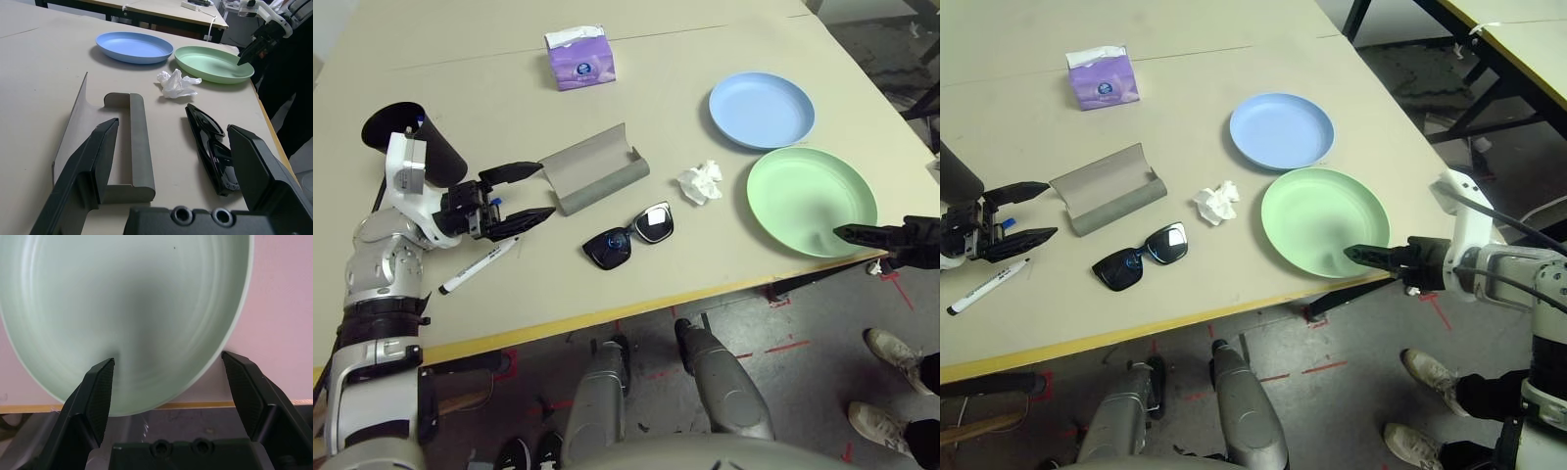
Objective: Organize and tidy the items on the table.
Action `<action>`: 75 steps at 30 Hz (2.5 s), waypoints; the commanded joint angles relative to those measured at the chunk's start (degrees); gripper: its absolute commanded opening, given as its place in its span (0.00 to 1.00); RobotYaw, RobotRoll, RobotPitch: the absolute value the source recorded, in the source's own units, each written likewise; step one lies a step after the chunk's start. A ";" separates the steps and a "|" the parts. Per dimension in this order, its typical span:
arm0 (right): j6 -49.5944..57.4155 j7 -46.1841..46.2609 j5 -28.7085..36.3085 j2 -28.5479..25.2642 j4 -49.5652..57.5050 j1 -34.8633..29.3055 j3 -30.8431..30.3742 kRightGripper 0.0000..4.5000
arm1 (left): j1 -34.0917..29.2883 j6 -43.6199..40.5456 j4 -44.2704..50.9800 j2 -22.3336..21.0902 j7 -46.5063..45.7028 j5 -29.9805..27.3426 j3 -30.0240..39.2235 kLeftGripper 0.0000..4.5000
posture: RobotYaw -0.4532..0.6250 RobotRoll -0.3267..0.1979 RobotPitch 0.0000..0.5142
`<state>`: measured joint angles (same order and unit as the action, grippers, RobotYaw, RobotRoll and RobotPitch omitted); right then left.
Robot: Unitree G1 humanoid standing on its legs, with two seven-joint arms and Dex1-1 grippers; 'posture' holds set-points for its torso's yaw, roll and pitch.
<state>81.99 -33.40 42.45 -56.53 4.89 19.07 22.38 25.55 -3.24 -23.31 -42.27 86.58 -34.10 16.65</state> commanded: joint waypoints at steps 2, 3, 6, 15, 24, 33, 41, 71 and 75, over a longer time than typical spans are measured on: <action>0.94 -0.21 -0.93 -0.38 -0.31 -1.22 -0.49 0.99 | -1.26 -0.28 1.37 0.20 0.02 0.07 -0.23 1.00 | 0.15 0.62 0.54; 0.91 -0.24 -1.00 -0.26 -0.35 -1.21 -0.45 0.99 | -1.29 -0.30 1.46 0.24 -0.01 0.07 -0.19 1.00 | 0.15 0.62 0.54; 1.14 -0.34 -0.75 0.39 -0.01 -1.00 -0.53 0.99 | -1.27 -0.27 1.59 0.32 -0.09 0.09 -0.13 1.00 | 0.15 0.62 0.54; 2.97 -1.10 0.36 1.15 1.48 0.03 -0.33 0.36 | -1.10 -0.04 1.74 0.41 -0.24 -0.09 0.03 1.00 | 0.16 0.62 0.54; 3.25 -1.57 -0.08 1.21 1.48 0.61 -0.29 0.00 | -1.67 -0.15 2.37 0.50 -0.35 -0.39 0.24 1.00 | 0.16 0.62 0.54; 6.22 -1.35 0.99 2.50 -0.20 4.72 2.01 0.00 | -2.08 -0.26 2.70 0.77 -0.18 -0.46 0.01 1.00 | 0.15 0.62 0.55; 10.51 0.52 3.10 2.56 -11.30 23.47 -0.46 0.00 | -1.49 0.77 1.78 0.52 0.74 0.21 -0.37 1.00 | 0.14 0.62 0.54; -26.07 16.58 -22.58 17.17 -76.12 67.42 -4.52 0.00 | -7.31 3.44 9.06 0.02 -2.02 -1.83 3.43 1.00 | 0.23 0.62 0.56; -27.49 16.47 -23.45 17.69 -77.48 67.51 -4.34 0.00 | -8.35 3.56 10.22 -0.29 -3.18 -2.34 4.66 1.00 | 0.24 0.62 0.58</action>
<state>54.97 -17.14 19.89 -38.96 -71.43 86.17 17.31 18.61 0.07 -14.30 -41.92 83.49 -35.87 20.33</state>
